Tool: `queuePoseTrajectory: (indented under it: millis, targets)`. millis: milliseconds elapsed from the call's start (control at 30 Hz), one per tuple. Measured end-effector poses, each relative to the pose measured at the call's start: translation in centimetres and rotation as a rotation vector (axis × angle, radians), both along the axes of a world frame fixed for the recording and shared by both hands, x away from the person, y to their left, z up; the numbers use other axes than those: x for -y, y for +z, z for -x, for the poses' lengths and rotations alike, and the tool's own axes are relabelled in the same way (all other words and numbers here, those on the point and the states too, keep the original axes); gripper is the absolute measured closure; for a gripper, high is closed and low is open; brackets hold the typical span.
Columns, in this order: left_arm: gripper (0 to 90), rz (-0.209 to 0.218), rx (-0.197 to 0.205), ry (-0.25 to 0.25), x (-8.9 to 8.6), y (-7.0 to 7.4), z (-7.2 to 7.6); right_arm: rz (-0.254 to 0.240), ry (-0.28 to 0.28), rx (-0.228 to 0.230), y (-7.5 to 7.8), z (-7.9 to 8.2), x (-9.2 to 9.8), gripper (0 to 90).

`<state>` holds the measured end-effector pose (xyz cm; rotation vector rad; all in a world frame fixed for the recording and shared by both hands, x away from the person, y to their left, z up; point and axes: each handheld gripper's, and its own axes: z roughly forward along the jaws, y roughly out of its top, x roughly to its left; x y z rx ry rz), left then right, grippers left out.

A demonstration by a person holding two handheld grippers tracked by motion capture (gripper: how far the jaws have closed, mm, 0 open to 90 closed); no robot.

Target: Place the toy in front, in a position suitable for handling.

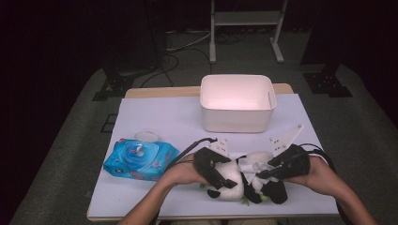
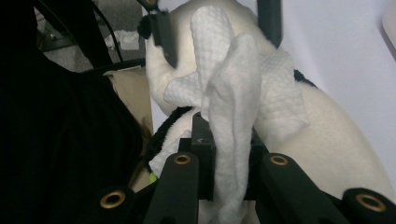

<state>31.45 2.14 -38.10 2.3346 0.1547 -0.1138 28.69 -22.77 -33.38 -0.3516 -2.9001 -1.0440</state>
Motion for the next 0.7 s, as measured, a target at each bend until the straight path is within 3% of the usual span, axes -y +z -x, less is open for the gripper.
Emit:
queuePoseTrajectory:
  millis: [100, 200, 267, 467, 700]
  targets:
    - [41.9, 0.005, 0.045, 0.000, -0.2, 0.4, 0.1, -0.004, 0.001, 0.003, 0.2, -0.1, 0.0, 80.8]
    - [48.6, 0.028, 0.068, 0.005, -0.6, 1.0, -0.4, -0.038, -0.001, 0.008, 0.9, -0.6, 0.3, 80.6]
    - [49.4, 0.025, 0.079, 0.009, -0.6, 1.2, -0.7, -0.042, -0.003, 0.022, 1.4, -1.0, 0.5, 80.6]
    - [49.5, -0.025, 0.180, 0.038, -0.4, 1.8, -1.2, -0.024, -0.014, 0.032, 2.0, -2.9, 0.1, 80.6]
    - [47.7, -0.029, 0.221, 0.033, -0.8, 2.0, -1.4, -0.047, -0.041, 0.053, 2.6, -4.3, -0.6, 80.5]
